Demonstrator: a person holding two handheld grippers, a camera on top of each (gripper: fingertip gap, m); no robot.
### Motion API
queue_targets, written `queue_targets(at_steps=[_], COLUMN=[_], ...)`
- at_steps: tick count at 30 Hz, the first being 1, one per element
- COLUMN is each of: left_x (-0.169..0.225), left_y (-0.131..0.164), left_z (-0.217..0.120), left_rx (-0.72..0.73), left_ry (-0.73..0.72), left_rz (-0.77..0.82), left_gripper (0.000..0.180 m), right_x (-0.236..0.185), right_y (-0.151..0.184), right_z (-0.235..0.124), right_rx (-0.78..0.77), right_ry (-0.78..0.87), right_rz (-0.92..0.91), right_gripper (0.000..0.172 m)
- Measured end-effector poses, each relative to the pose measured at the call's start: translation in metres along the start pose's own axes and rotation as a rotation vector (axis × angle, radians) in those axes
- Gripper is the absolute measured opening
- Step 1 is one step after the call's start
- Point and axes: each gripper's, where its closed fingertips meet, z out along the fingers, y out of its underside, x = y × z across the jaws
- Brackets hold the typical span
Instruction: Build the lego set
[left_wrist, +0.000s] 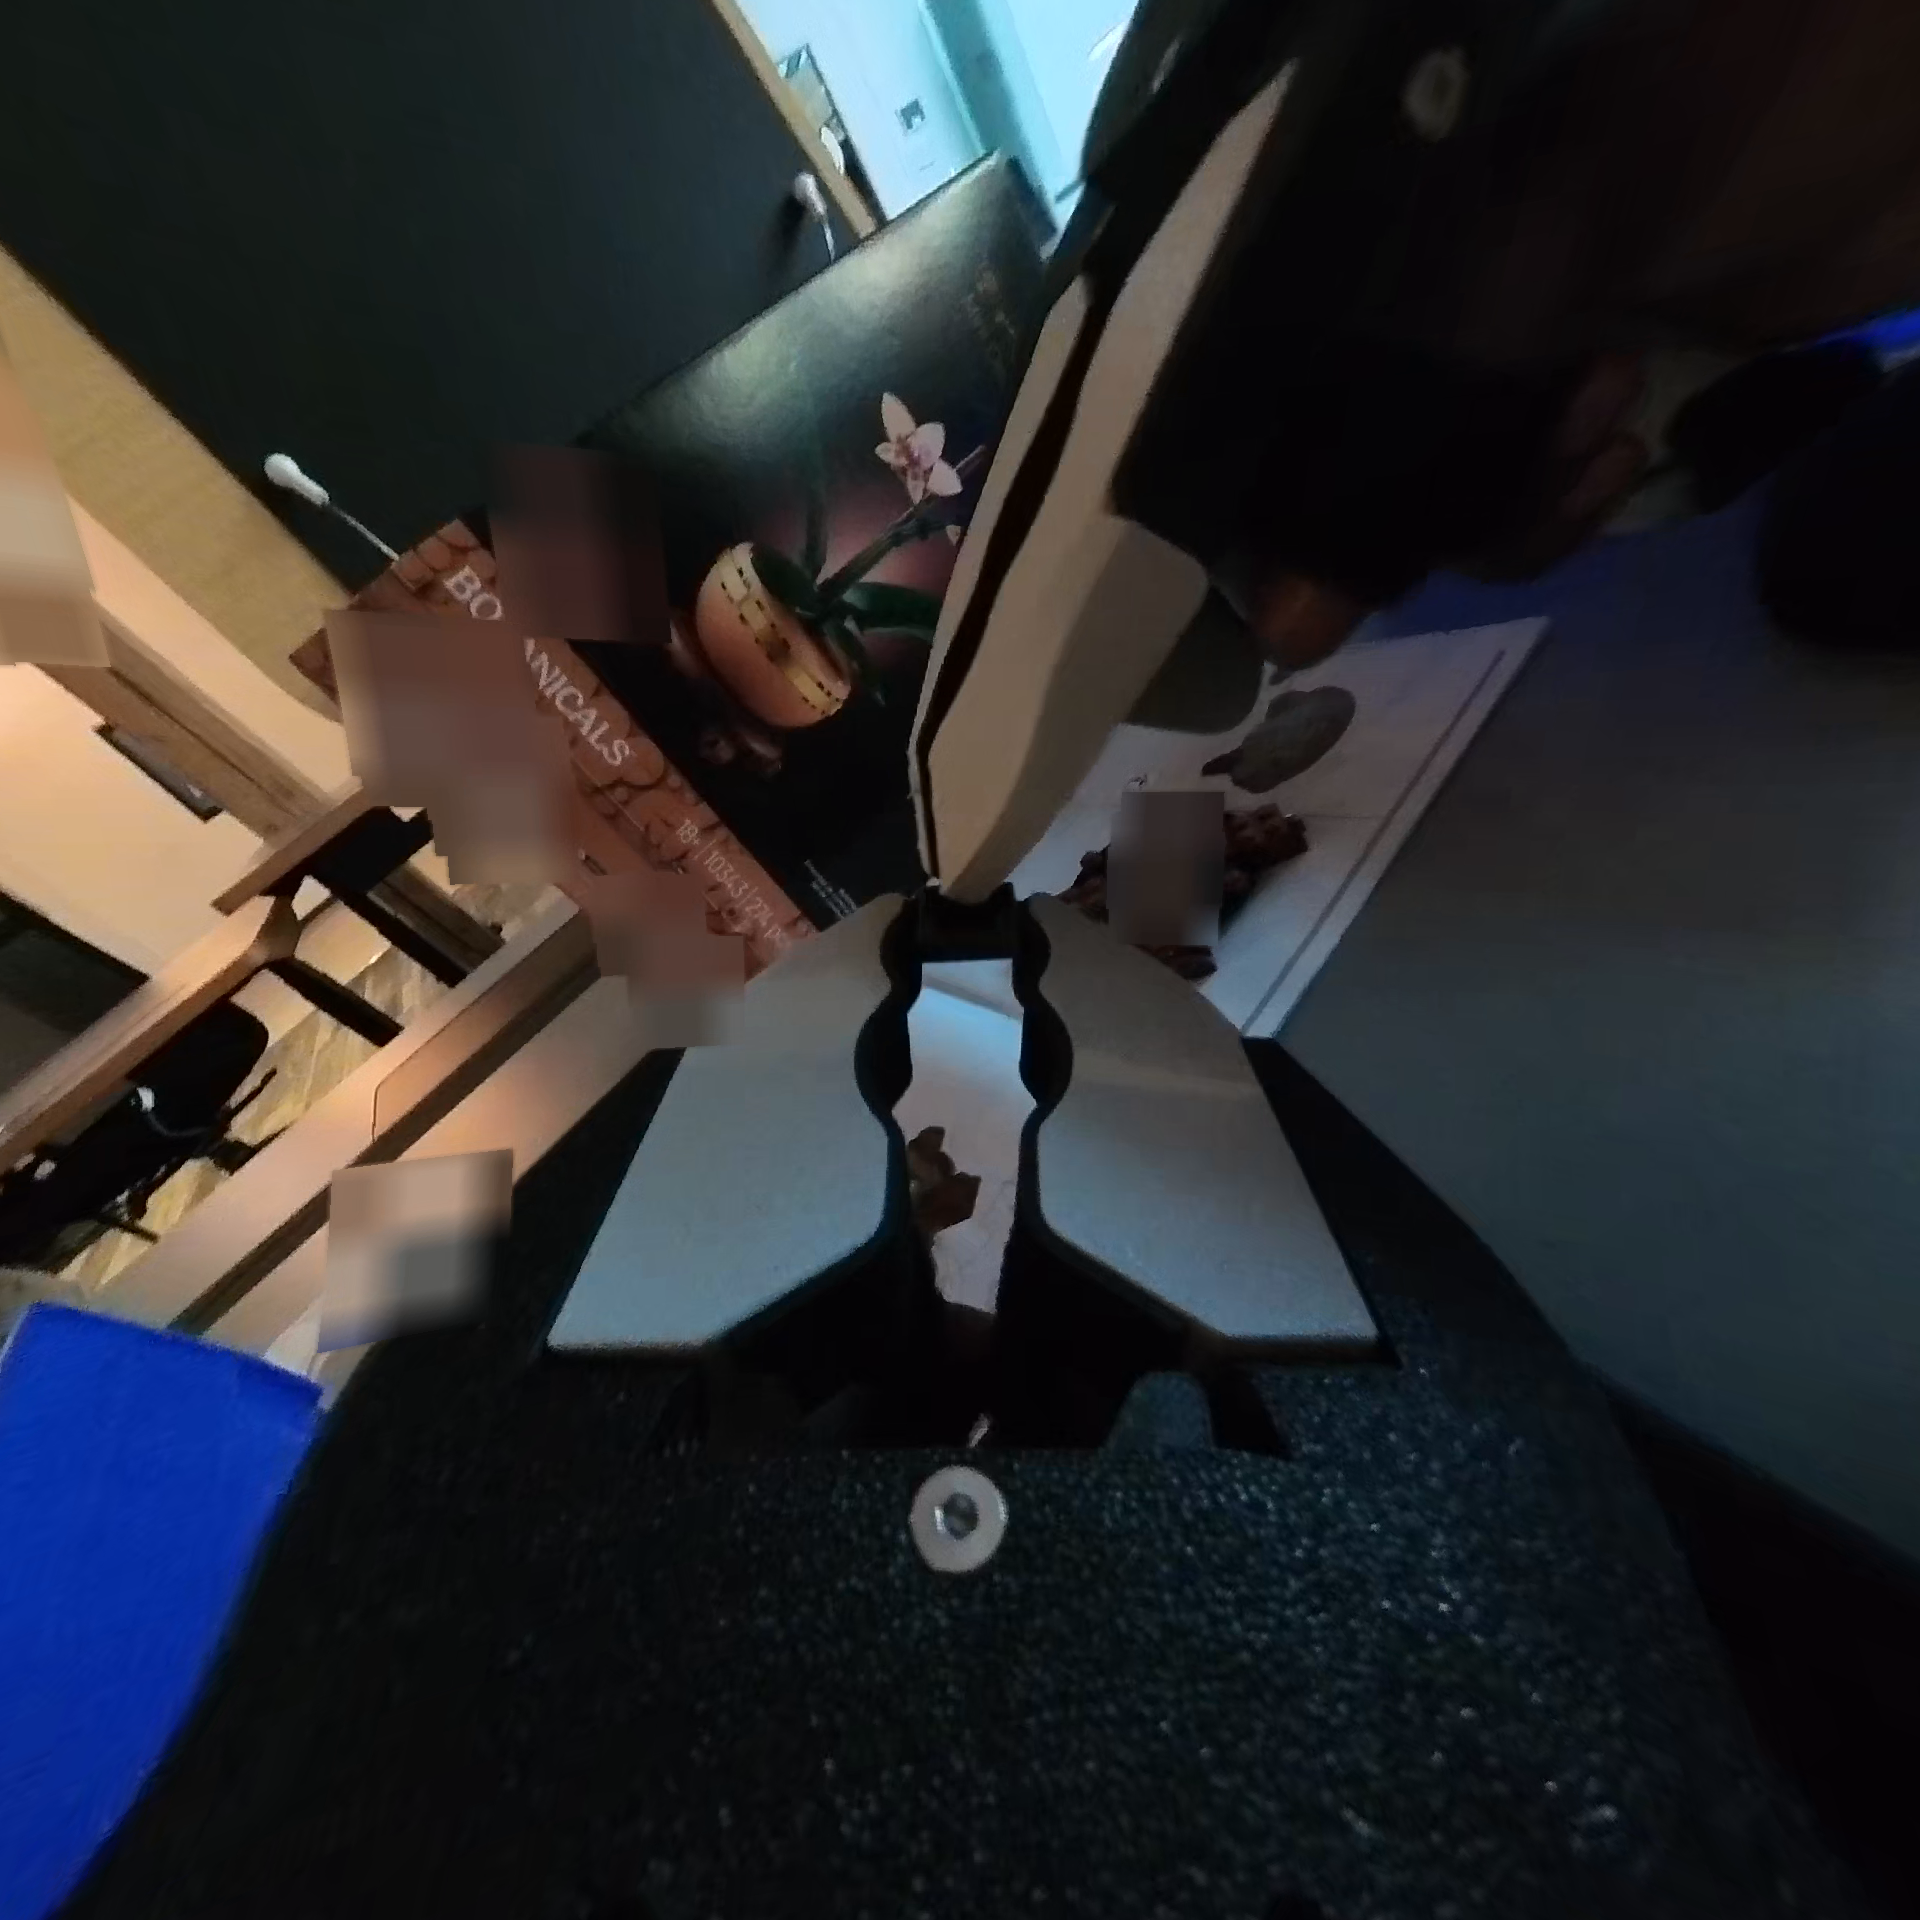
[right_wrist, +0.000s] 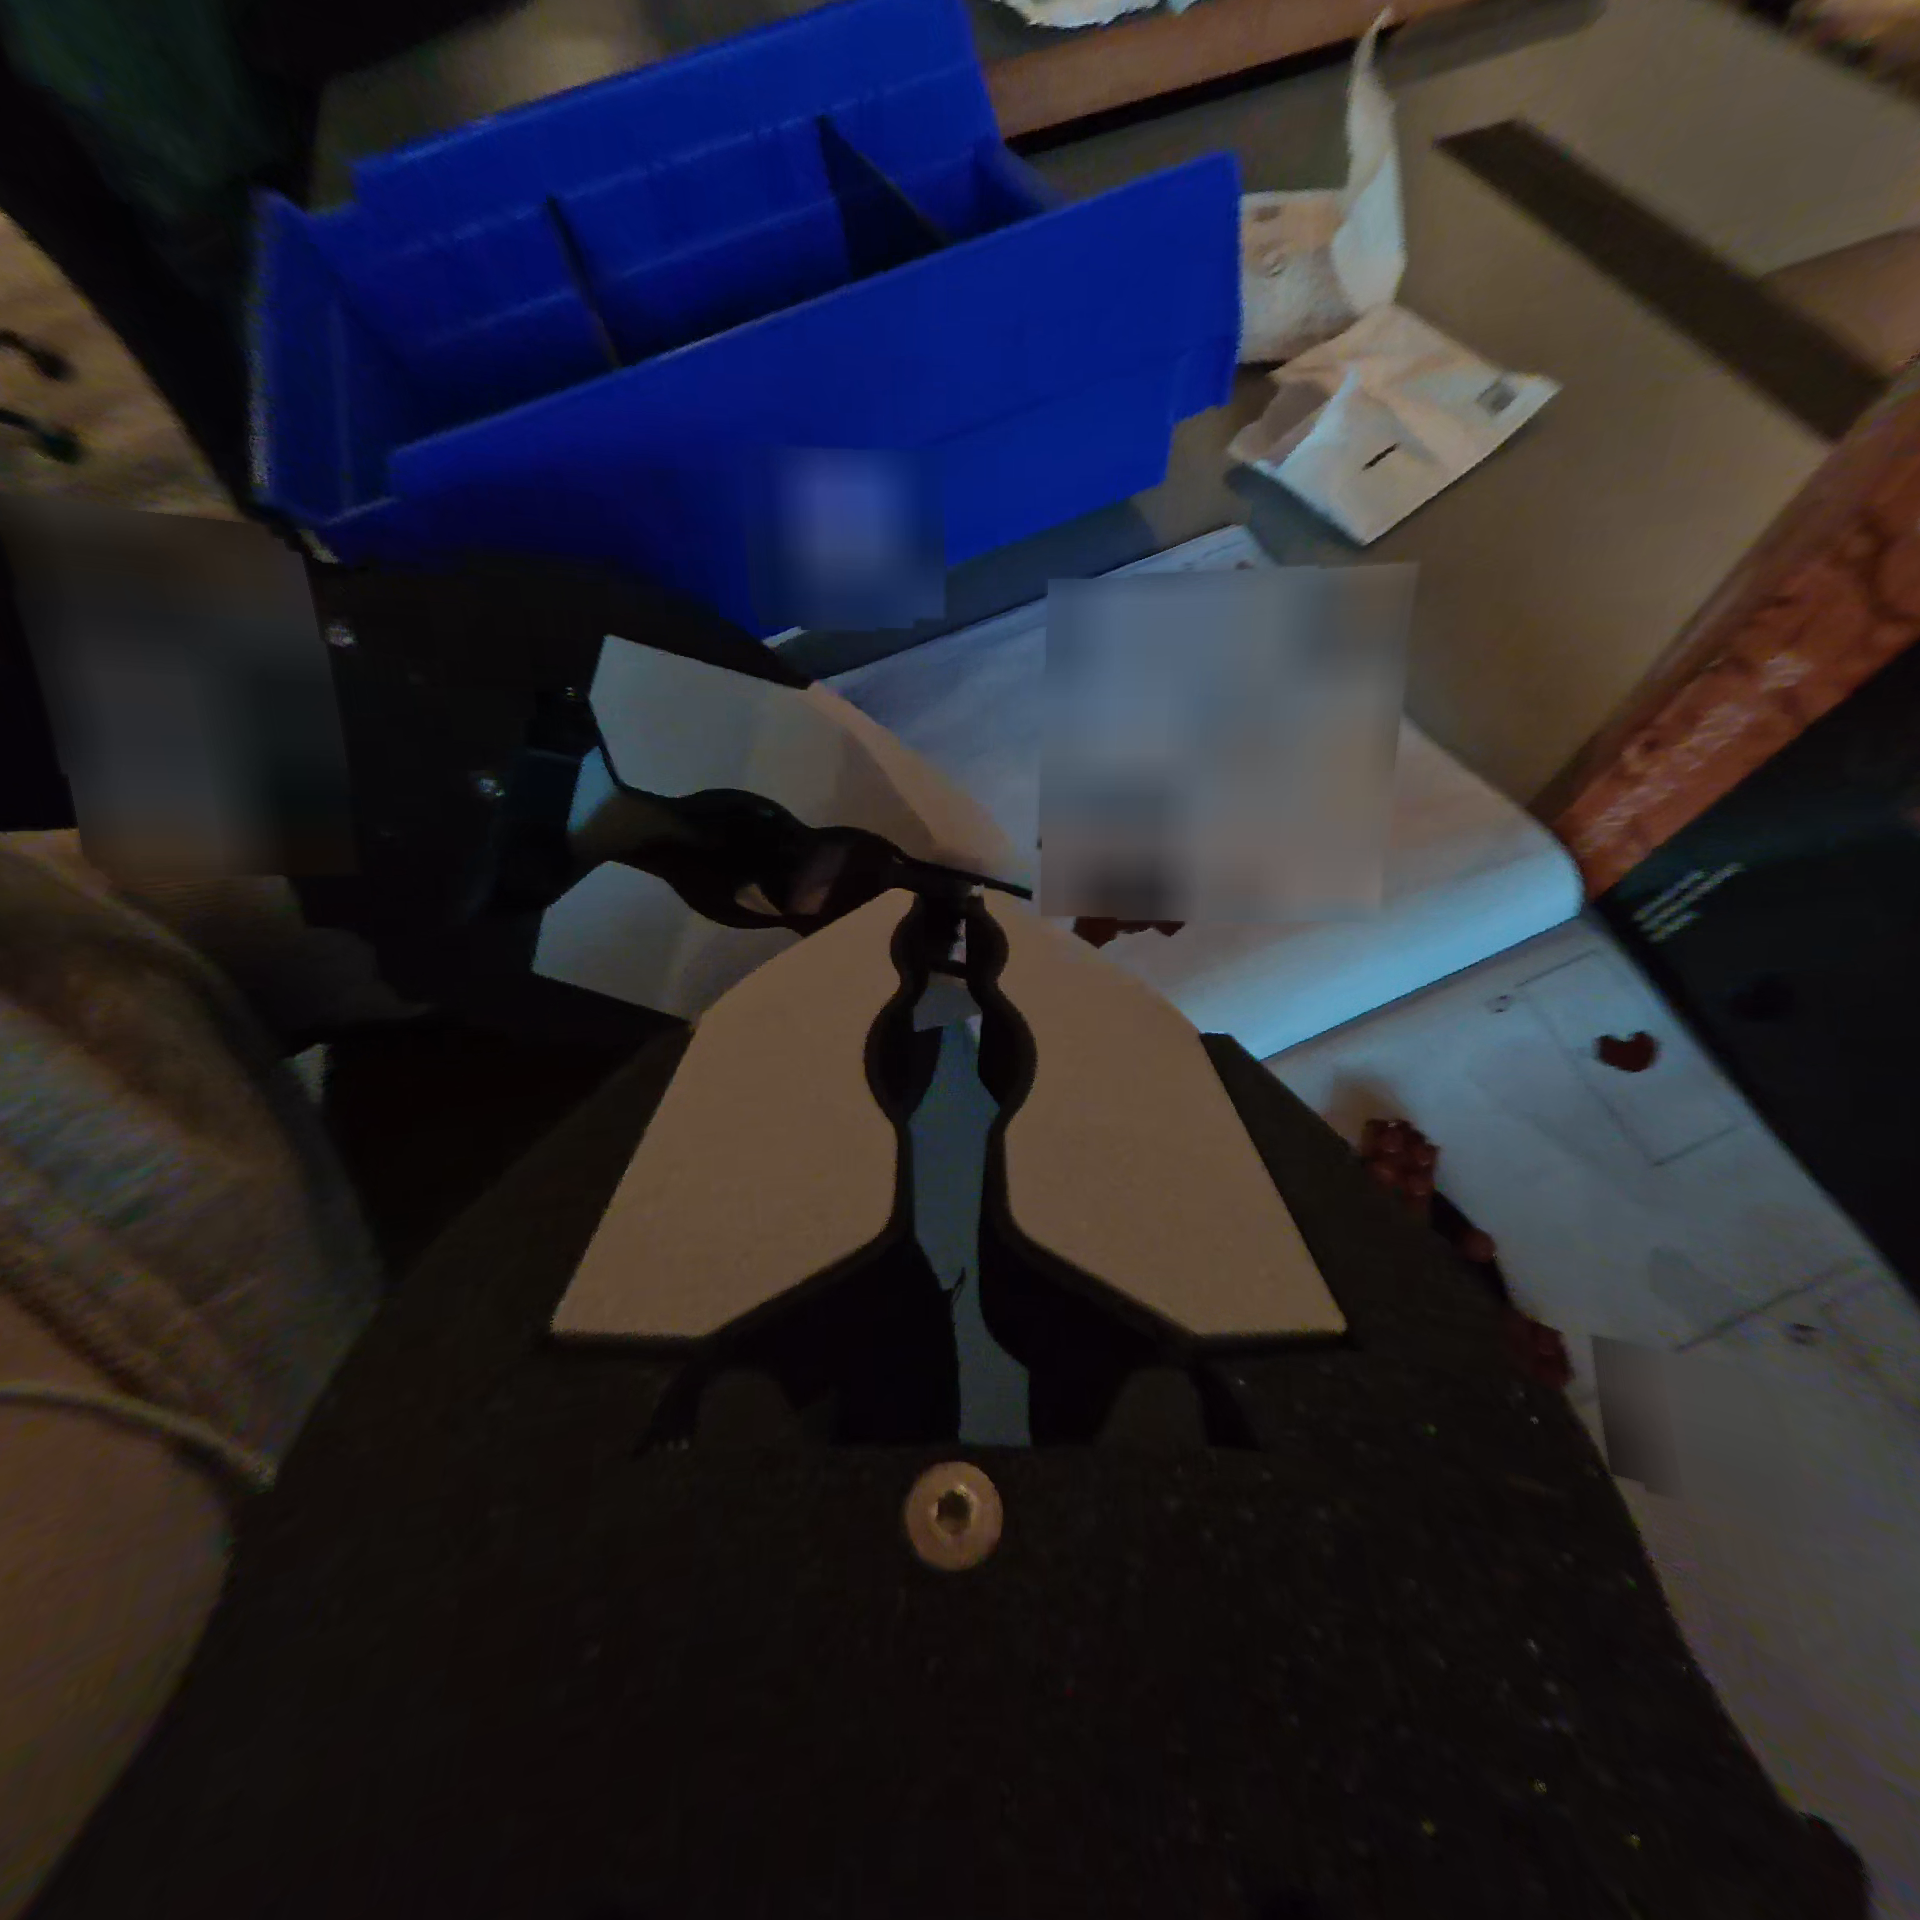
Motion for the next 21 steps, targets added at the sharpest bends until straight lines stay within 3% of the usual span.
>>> queue_targets(at_steps=[9, 14, 21], left_x=[-0.010, -0.018, -0.023], left_y=[0.005, 0.004, -0.001], left_z=[0.002, 0.000, -0.006], left_rx=[-0.029, -0.011, 0.059], left_ry=[-0.016, -0.021, 0.003], left_rz=[-0.108, -0.189, -0.272], left_gripper=[0.016, 0.016, 0.017], right_x=[0.004, 0.003, -0.004], right_y=[-0.010, -0.020, -0.031], right_z=[0.006, 0.009, 0.007], right_rx=[0.151, 0.327, 0.553], right_ry=[0.085, 0.005, -0.288], right_rz=[0.007, 0.147, 0.407], right_gripper=[0.003, 0.002, 0.000])
